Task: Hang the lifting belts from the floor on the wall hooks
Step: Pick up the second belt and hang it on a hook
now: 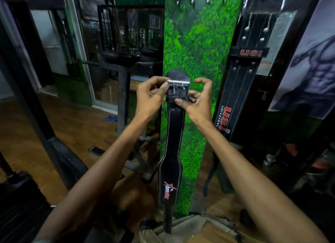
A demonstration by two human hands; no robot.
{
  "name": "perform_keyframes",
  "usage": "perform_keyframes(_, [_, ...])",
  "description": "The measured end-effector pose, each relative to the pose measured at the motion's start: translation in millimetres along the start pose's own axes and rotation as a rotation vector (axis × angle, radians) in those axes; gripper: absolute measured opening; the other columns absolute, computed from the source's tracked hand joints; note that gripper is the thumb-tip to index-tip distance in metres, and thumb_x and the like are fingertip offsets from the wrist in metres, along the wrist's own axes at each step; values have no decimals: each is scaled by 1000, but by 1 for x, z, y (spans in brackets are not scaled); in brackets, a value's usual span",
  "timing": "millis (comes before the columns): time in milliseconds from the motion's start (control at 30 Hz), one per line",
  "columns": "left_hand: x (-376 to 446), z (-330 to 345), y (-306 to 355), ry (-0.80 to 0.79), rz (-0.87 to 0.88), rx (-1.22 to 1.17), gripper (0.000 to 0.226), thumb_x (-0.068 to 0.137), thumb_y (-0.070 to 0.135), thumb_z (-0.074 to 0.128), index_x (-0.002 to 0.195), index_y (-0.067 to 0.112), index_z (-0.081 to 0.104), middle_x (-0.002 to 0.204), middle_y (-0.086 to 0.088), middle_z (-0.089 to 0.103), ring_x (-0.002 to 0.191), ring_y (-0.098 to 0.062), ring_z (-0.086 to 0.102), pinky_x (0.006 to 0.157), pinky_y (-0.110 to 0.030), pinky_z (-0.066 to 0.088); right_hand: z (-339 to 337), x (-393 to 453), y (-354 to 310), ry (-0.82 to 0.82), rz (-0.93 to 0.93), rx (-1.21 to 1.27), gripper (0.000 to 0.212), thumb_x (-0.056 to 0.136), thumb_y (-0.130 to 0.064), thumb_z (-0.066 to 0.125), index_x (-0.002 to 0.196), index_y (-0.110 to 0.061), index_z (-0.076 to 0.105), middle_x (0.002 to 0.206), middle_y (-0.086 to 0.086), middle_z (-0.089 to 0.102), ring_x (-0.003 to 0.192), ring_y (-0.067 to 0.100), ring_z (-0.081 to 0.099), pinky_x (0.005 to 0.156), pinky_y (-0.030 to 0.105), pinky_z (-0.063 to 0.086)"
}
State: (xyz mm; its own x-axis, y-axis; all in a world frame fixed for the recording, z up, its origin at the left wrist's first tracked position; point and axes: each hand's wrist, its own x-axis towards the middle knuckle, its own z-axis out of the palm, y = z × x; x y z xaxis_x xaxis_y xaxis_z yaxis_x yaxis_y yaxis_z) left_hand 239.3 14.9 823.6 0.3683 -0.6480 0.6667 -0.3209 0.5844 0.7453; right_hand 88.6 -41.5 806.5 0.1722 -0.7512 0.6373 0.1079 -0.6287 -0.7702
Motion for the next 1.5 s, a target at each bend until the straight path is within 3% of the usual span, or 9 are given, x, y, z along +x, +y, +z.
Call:
perform_keyframes(100, [27, 9, 6, 100, -4, 78, 13, 90, 28, 68, 79, 23, 70, 75, -6, 68, 69, -20, 61, 62, -45, 57, -8, 13, -8, -37, -42, -70, 77, 68, 1, 88, 124, -16, 37, 90, 10, 73, 86, 23, 76, 72, 32, 57])
perform_keyframes(267, [72, 31, 19, 125, 192, 382, 16, 84, 28, 68, 83, 13, 73, 104, -6, 57, 106, -24, 58, 97, -40, 47, -24, 36, -21, 51, -133, -159, 80, 66, -1, 90, 123, -22, 39, 114, -9, 61, 101, 12, 67, 73, 33, 57])
perform_keyframes(533, [129, 78, 48, 4, 348, 356, 13, 82, 19, 72, 77, 7, 73, 92, -7, 63, 88, -18, 58, 74, -26, 42, -60, 52, -45, 81, -454, -795, 78, 80, -17, 82, 146, -39, 48, 157, 4, 26, 134, 19, 44, 100, 40, 54])
perform_keyframes(633, [146, 92, 56, 2, 341, 320, 12, 83, 19, 72, 76, 9, 72, 90, -7, 62, 87, -17, 56, 72, -26, 38, -72, 56, -40, 71, -404, -707, 65, 84, -25, 79, 144, -37, 55, 163, 5, 22, 142, 23, 39, 114, 38, 43])
perform_keyframes(733, [157, 100, 56, -19, 346, 289, 14, 83, 20, 72, 77, 8, 72, 88, -5, 60, 88, -20, 58, 74, -27, 39, -75, 65, -50, 189, -243, -398, 38, 90, -30, 74, 127, -29, 71, 155, 2, 44, 136, 12, 48, 107, 19, 43])
perform_keyframes(833, [154, 109, 54, -72, 334, 249, 13, 85, 18, 72, 78, 7, 71, 90, -6, 62, 91, -21, 57, 78, -32, 45, -81, 87, -64, 368, -192, -174, 22, 90, -27, 73, 106, -14, 79, 115, -1, 74, 107, 13, 67, 95, 33, 54])
perform_keyframes(1233, [182, 137, 53, -55, 328, 93, 14, 100, 19, 57, 95, 7, 63, 98, -5, 65, 94, -20, 57, 77, -30, 39, -99, 142, -70, 259, -84, -415, 23, 97, -12, 67, 77, -23, 69, 61, -13, 67, 59, 6, 56, 57, 23, 46])
perform_keyframes(1367, [205, 157, 53, -33, 228, 17, 15, 97, 21, 62, 90, 9, 66, 93, -2, 69, 93, -21, 64, 84, -36, 50, -103, 161, -85, 325, -19, -213, 21, 101, -26, 62, 84, -14, 69, 62, -7, 65, 49, 4, 56, 49, 22, 48])
perform_keyframes(1500, [222, 180, 58, 88, 151, -12, 19, 95, 26, 65, 83, 11, 64, 89, -3, 70, 91, -24, 65, 80, -37, 49, -109, 176, -73, 233, -92, -251, 36, 88, -19, 78, 118, -17, 58, 89, -6, 71, 68, -2, 65, 66, 20, 53])
